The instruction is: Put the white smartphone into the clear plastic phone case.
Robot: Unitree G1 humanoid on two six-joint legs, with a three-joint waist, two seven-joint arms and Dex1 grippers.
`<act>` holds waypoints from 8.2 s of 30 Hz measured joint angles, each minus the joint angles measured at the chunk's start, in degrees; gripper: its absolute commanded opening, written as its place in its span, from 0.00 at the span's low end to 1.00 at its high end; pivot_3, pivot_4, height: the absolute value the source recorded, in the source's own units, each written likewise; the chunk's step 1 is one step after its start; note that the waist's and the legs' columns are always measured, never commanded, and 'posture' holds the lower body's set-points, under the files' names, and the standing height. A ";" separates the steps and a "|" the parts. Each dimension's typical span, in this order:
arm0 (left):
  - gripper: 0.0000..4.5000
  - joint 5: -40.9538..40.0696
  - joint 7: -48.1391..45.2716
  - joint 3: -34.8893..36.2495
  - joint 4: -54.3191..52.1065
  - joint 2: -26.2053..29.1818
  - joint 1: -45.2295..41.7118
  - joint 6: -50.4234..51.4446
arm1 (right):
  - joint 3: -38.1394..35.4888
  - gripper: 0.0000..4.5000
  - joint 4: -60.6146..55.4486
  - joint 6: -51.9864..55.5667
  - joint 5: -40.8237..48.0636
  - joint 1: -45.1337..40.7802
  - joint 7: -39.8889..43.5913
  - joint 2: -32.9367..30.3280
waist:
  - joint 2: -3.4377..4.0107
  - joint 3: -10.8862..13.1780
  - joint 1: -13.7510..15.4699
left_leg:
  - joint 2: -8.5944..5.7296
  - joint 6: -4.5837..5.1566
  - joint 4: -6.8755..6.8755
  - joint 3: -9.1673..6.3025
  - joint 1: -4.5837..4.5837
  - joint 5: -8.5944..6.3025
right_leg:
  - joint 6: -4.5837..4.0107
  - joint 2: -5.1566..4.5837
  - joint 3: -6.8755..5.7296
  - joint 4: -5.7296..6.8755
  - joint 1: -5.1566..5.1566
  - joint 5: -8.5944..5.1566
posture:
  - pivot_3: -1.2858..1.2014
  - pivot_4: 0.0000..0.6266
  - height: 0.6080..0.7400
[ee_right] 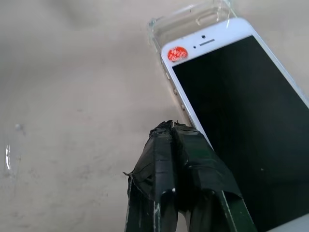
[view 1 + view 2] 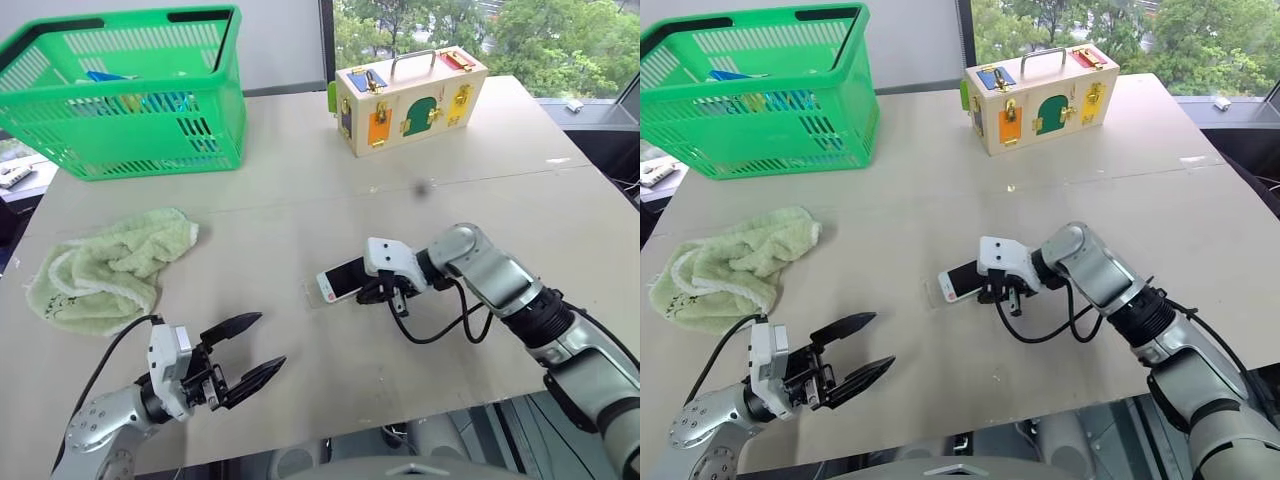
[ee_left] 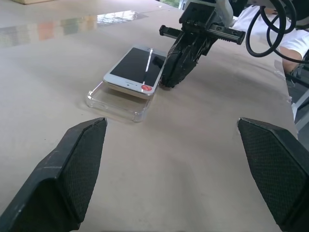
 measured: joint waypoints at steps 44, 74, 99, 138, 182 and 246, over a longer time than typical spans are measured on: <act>1.00 0.52 1.04 -0.56 0.00 -0.84 -0.51 -1.11 | 3.37 0.01 10.72 -7.83 -6.68 -4.22 -2.37 9.10 | 0.00 -0.75 -0.17 | 0.03 0.00 -0.15 0.00 0.32 0.00 | -0.02 0.02 0.01 0.04 0.04 -0.01 | 0.52 0.24 1.00; 1.00 3.57 4.03 -2.29 1.31 -1.51 -4.57 -0.90 | -13.05 0.01 -7.77 7.73 10.22 3.25 -5.14 4.82 | 0.16 -0.22 -0.03 | 0.04 -0.09 -0.33 -0.14 0.00 -0.06 | -0.18 -0.22 -0.57 -0.07 -0.12 -0.25 | 0.52 0.24 1.00; 1.00 4.98 2.97 -3.85 4.89 0.45 -8.97 1.14 | -8.39 0.01 7.40 0.23 0.96 1.39 -11.96 11.60 | -0.03 -0.31 0.20 | 0.06 -0.10 -0.30 -0.14 0.09 -0.06 | -0.19 -0.20 -0.52 0.05 0.00 -0.25 | 0.52 0.24 1.00; 0.03 16.34 6.05 -11.71 14.77 0.50 -20.28 -1.84 | -3.90 0.00 -9.28 3.69 -2.87 6.09 -12.05 -3.71 | 0.15 -0.03 1.60 | -0.02 -0.08 -0.25 -0.08 0.17 -0.04 | -0.19 -0.13 -0.58 0.12 0.06 -0.25 | 0.52 0.24 1.00; 0.03 10.18 3.74 -19.24 14.68 -2.41 -41.17 18.68 | -27.84 0.00 -22.34 12.44 6.46 22.55 -20.96 -11.91 | -0.30 0.29 1.38 | -0.14 -0.12 -0.12 -0.12 0.20 -0.02 | 0.00 -0.09 -0.43 0.01 0.40 -0.35 | 0.52 0.24 1.00; 0.03 21.78 12.00 -30.30 15.05 -6.90 -44.76 23.66 | -12.62 0.00 -5.40 9.92 7.40 10.36 -7.79 -12.73 | -0.04 -1.44 1.55 | -0.25 -0.25 -0.42 -0.92 1.03 -0.17 | 0.08 -0.26 -0.71 -0.24 1.33 -0.69 | 0.52 0.24 1.00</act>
